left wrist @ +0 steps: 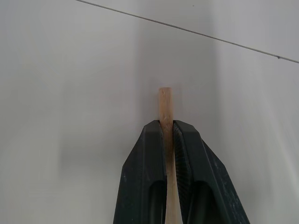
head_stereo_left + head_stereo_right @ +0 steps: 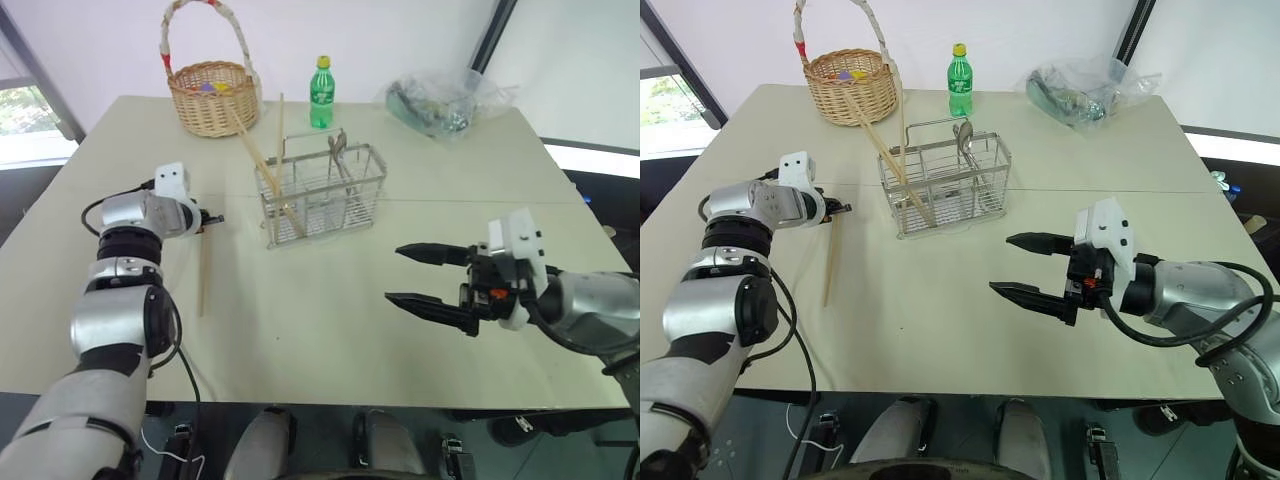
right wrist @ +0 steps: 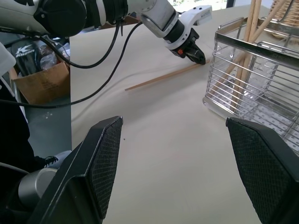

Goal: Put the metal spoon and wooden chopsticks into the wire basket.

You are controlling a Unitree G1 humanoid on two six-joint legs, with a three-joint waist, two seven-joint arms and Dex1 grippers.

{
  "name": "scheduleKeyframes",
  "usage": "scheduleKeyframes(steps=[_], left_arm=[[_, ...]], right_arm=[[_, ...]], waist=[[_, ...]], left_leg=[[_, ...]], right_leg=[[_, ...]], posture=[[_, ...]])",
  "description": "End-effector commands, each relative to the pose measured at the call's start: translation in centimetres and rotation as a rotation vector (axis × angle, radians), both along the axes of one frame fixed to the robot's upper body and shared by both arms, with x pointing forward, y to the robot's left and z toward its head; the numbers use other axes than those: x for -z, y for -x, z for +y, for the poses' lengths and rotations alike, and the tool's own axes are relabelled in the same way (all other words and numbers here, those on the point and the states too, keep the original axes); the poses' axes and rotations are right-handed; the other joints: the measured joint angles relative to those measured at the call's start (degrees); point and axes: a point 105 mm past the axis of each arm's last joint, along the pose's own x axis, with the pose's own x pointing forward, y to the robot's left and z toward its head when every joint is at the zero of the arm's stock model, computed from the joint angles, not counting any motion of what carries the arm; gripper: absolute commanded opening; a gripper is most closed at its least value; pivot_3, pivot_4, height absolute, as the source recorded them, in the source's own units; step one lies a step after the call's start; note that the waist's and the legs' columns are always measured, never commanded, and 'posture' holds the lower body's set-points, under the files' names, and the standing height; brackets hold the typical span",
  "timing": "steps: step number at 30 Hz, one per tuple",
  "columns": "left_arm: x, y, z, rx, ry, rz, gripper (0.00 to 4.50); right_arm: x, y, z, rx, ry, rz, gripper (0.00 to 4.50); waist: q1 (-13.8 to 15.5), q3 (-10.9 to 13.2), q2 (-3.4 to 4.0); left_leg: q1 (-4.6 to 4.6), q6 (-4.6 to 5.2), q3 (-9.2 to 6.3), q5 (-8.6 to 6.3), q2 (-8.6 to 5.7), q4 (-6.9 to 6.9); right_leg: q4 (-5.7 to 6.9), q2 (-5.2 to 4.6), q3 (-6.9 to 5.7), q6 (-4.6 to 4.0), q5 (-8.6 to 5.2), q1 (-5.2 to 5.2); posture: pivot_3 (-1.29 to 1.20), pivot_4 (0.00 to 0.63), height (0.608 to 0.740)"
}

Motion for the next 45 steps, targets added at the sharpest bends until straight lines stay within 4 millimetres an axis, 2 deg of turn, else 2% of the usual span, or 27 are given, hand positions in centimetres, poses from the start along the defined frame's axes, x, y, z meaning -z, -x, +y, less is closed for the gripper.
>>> scheduleKeyframes(steps=[1,6,12,17,20,23,26,28,32,36,41,45], left_arm=[[-1.0,-0.4,0.0,-0.001,0.003,-0.033,0.02],[-2.2,-0.6,1.2,-0.008,-0.068,-0.086,0.02],[-6.8,-1.1,3.2,0.0,-0.188,-0.322,0.02],[-12.9,0.1,5.8,-0.082,-0.193,-0.585,0.02],[-17.1,1.5,6.4,-0.111,-0.141,-0.79,0.02],[-21.6,3.2,5.3,-0.075,-0.024,-1.013,0.02],[-26.3,5.7,1.5,0.11,0.11,-1.216,0.02],[-28.4,7.6,-1.1,0.237,0.183,-1.305,0.02],[-29.1,9.3,-5.0,0.402,0.247,-1.34,0.02],[-26.9,9.1,-8.8,0.539,0.239,-1.281,0.02],[-23.7,7.4,-10.1,0.56,0.222,-1.221,0.02],[-22.8,6.1,-10.5,0.531,0.197,-1.229,0.02]], right_arm=[[-1.4,0.4,0.3,-0.021,-0.01,-0.07,3.64],[-2.4,-0.1,0.3,-0.015,-0.039,-0.103,3.64],[-3.6,-0.9,-0.3,0.015,-0.07,-0.135,3.64],[-4.9,-1.5,-1.1,0.057,-0.099,-0.164,3.64],[-5.4,-1.6,-1.5,0.069,-0.113,-0.165,3.64],[-5.7,-1.6,-1.7,0.073,-0.119,-0.162,3.64],[-6.1,-1.9,-2.0,0.092,-0.124,-0.163,3.64],[-6.5,-2.2,-2.1,0.105,-0.13,-0.165,3.64],[-6.9,-2.6,-2.4,0.131,-0.141,-0.166,3.64],[-6.7,-2.8,-2.4,0.152,-0.139,-0.166,3.64],[-6.6,-2.9,-2.4,0.169,-0.147,-0.167,3.64],[-6.6,-2.8,-2.5,0.183,-0.149,-0.168,3.64]], waist=[[-0.04,0.0,0.0],[-0.09,0.01,-0.01],[-0.18,0.02,-0.01],[-0.14,0.02,-0.01],[-0.12,0.02,-0.01],[0.03,0.01,-0.02],[0.04,0.01,-0.02],[0.05,0.02,-0.01],[-0.18,-0.02,0.12],[-0.18,-0.03,0.17],[-0.14,-0.02,0.17],[-0.06,-0.02,0.16]], left_leg=[[0.0,0.0,0.0,0.0,0.0,0.0],[0.0,0.0,0.0,0.0,0.01,0.0],[-0.03,-0.01,0.01,0.0,0.02,-0.01],[-0.03,-0.01,-0.01,0.01,0.03,-0.01],[-0.03,-0.01,-0.01,0.01,0.04,-0.01],[-0.06,-0.02,-0.04,0.01,0.03,0.03],[-0.06,-0.02,-0.03,0.01,0.01,0.09],[-0.11,-0.01,-0.05,0.0,0.01,0.26],[-0.07,0.05,-0.02,-0.04,0.0,0.39],[-0.02,0.06,0.0,-0.04,0.05,0.38],[-0.04,0.07,0.02,-0.03,0.05,0.41],[-0.07,0.08,0.01,-0.04,0.05,0.41]], right_leg=[[0.01,0.0,0.0,0.0,0.0,0.0],[0.03,0.02,0.0,0.01,0.0,-0.02],[0.02,0.01,0.01,-0.01,0.01,-0.08],[0.01,0.0,0.02,-0.02,0.02,-0.08],[0.01,-0.01,0.02,-0.02,0.02,-0.07],[0.0,-0.02,0.01,-0.03,0.02,-0.05],[-0.01,-0.05,0.0,-0.03,0.02,0.0],[0.0,-0.04,-0.03,-0.02,0.02,0.04],[-0.02,-0.02,-0.02,-0.02,0.02,0.15],[0.02,0.06,0.0,-0.02,0.02,0.16],[0.03,0.09,0.03,-0.03,0.02,0.15],[-0.01,0.09,0.03,-0.04,0.02,0.15]], posture=[[0.0,0.15,0.674],[0.0,0.15,0.674],[0.0,0.15,0.674],[0.0,0.15,0.674],[0.0,0.15,0.674],[0.0,0.15,0.674],[0.0,0.15,0.674],[0.0,0.15,0.674],[0.0,0.15,0.674],[0.0,0.15,0.674],[0.0,0.15,0.674],[0.0,0.15,0.674]])
